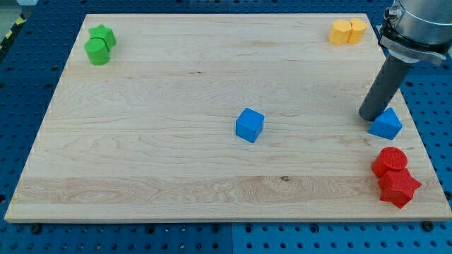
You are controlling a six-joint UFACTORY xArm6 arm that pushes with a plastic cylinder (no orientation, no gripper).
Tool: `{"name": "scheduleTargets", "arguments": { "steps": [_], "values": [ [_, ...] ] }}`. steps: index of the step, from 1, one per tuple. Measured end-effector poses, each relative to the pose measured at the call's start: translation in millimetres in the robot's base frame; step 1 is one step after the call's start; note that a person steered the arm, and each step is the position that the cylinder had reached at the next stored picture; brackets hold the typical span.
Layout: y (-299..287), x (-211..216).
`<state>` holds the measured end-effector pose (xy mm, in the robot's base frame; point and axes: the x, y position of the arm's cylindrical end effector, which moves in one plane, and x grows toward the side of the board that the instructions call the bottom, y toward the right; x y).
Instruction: Push the blue triangle down a bit
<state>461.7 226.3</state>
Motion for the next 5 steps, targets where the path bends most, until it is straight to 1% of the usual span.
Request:
{"name": "scheduleTargets", "arguments": {
  "steps": [1, 2, 3, 4, 5],
  "values": [
    [-17.3, -5.3],
    [-55.0, 16.7],
    [-46.3, -4.2],
    [-1.8, -23.4],
    [22.3, -29.6]
  ]
}}
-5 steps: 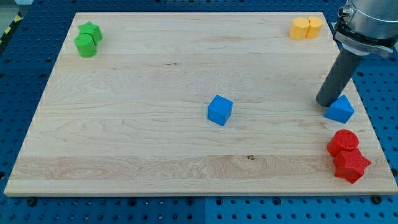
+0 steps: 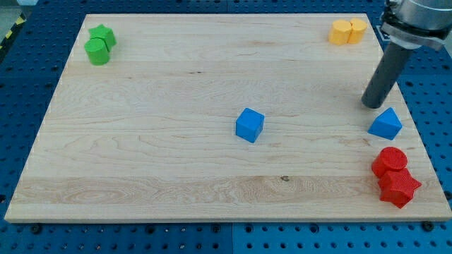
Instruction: Push the blue triangle down a bit
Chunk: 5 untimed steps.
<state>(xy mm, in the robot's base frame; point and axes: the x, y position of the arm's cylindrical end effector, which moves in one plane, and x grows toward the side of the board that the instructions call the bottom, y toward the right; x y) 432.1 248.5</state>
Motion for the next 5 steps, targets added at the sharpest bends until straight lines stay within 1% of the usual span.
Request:
{"name": "scheduleTargets", "arguments": {
  "steps": [3, 5],
  "values": [
    [21.6, 0.6],
    [21.6, 16.6]
  ]
}}
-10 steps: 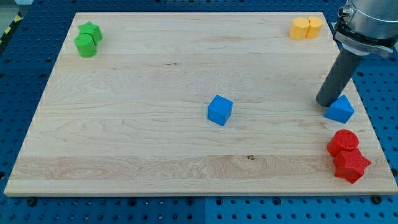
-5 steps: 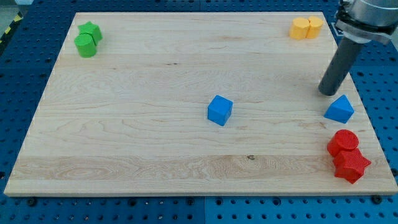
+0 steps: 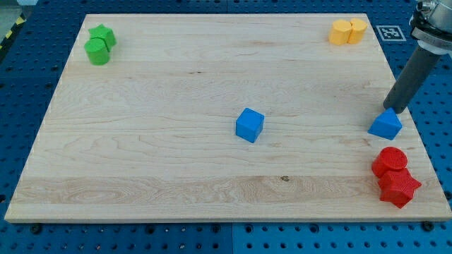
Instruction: Push the blue triangle down a bit
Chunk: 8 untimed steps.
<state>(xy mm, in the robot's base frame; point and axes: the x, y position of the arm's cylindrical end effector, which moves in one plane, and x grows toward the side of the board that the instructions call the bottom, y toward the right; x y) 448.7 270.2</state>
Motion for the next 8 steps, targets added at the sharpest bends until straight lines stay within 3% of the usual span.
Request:
{"name": "scheduleTargets", "arguments": {
  "steps": [8],
  "values": [
    [-19.9, 20.0]
  ]
}}
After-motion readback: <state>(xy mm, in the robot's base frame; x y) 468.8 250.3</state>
